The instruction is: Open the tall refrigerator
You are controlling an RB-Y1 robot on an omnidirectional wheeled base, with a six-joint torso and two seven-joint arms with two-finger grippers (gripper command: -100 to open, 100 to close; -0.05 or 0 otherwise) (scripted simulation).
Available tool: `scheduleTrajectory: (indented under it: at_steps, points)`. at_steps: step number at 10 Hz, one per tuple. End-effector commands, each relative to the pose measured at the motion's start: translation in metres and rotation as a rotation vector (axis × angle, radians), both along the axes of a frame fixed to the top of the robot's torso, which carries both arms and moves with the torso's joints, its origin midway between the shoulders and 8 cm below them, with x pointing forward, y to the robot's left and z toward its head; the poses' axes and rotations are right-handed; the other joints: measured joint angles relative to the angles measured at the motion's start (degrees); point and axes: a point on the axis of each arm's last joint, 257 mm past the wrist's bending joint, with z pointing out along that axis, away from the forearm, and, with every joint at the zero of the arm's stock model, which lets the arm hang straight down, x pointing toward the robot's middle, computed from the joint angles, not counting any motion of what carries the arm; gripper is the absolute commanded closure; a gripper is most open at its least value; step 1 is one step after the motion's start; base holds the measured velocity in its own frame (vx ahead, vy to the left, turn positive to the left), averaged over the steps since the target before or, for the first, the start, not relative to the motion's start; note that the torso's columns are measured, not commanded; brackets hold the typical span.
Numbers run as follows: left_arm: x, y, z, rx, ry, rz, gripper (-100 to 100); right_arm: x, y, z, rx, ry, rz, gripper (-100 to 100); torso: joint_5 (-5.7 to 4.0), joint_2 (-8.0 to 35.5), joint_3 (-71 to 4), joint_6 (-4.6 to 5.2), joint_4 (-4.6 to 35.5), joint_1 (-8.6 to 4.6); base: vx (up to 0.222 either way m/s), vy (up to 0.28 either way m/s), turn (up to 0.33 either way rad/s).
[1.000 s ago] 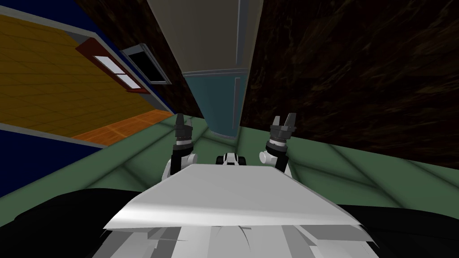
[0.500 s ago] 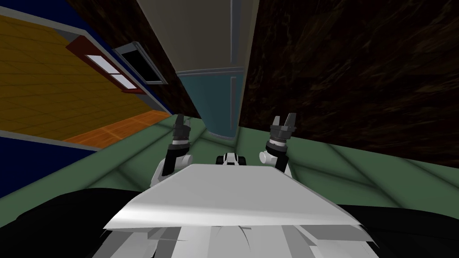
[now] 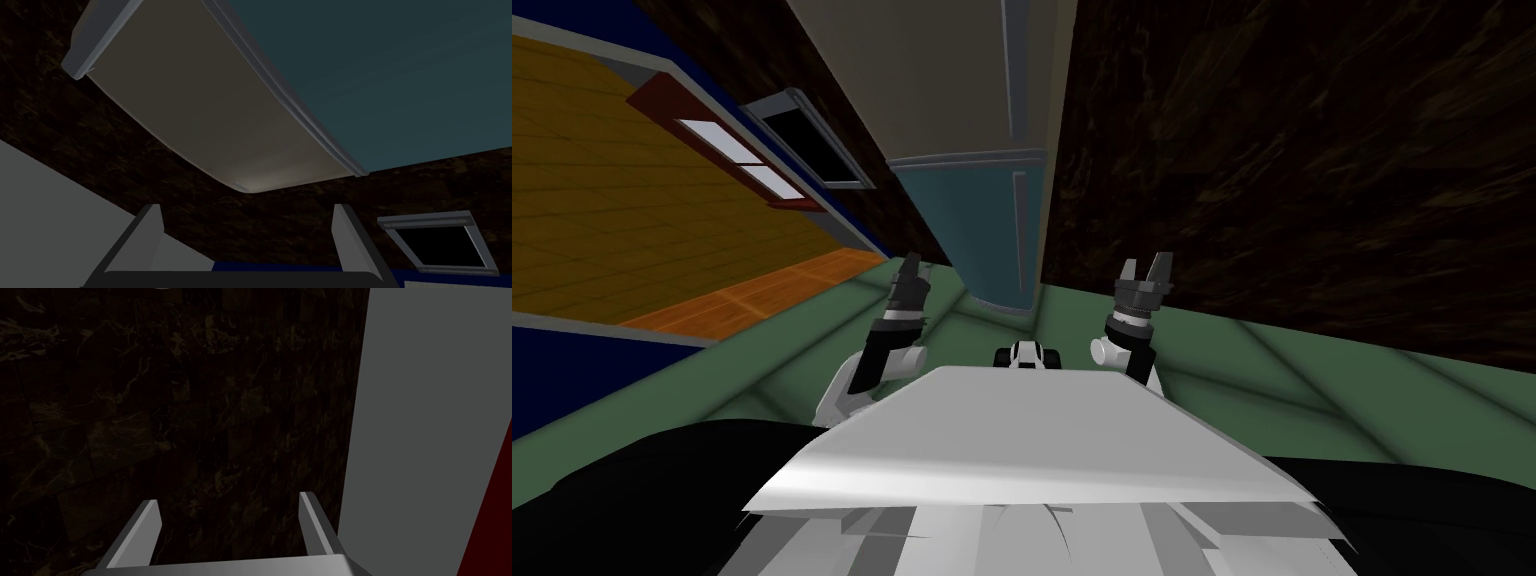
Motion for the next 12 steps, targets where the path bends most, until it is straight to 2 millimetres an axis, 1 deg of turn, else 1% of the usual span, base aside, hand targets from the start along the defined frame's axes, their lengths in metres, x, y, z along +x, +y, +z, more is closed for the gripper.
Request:
scheduleTrajectory:
  at_steps: [1,5,6,8,10,11,12]
  points:
    - [0.004,0.016,-0.003,0.04,0.062,0.023,-100,0.0,0.0,0.0,0.0,0.0,0.0,0,0.0,0.01,0.0,0.0,0.0,-0.01,0.108,-0.107,-0.044]
    - [0.011,0.044,-0.007,0.111,0.158,0.066,-100,0.0,0.0,0.0,0.0,0.0,0.0,0,0.02,0.04,0.03,0.0,0.01,0.04,0.109,-0.089,-0.046]
    - [0.011,0.045,-0.008,0.11,0.163,0.069,-100,0.0,0.0,0.0,0.0,0.0,0.0,0,-0.01,0.01,0.01,0.0,0.0,-0.02,0.077,-0.068,-0.009]
    - [0.015,0.061,-0.009,0.15,0.216,0.098,-100,0.0,0.0,0.0,0.0,0.0,0.0,0,0.03,0.19,0.12,0.0,0.06,0.11,0.075,-0.068,-0.041]
    - [0.018,0.079,-0.009,0.187,0.264,0.131,-100,0.0,0.0,0.0,0.0,0.0,0.0,0,-0.01,-0.04,-0.02,0.0,-0.01,-0.05,0.115,-0.102,-0.049]
    - [0.019,0.079,-0.009,0.192,0.268,0.131,-100,0.0,0.0,0.0,0.0,0.0,0.0,0,-0.02,-0.05,-0.04,0.0,-0.02,-0.04,0.078,-0.077,-0.013]
    - [0.021,0.087,-0.008,0.214,0.293,0.148,-100,0.0,0.0,0.0,0.0,0.0,0.0,0,0.02,0.11,0.06,-0.01,0.02,0.08,0.069,-0.072,-0.037]
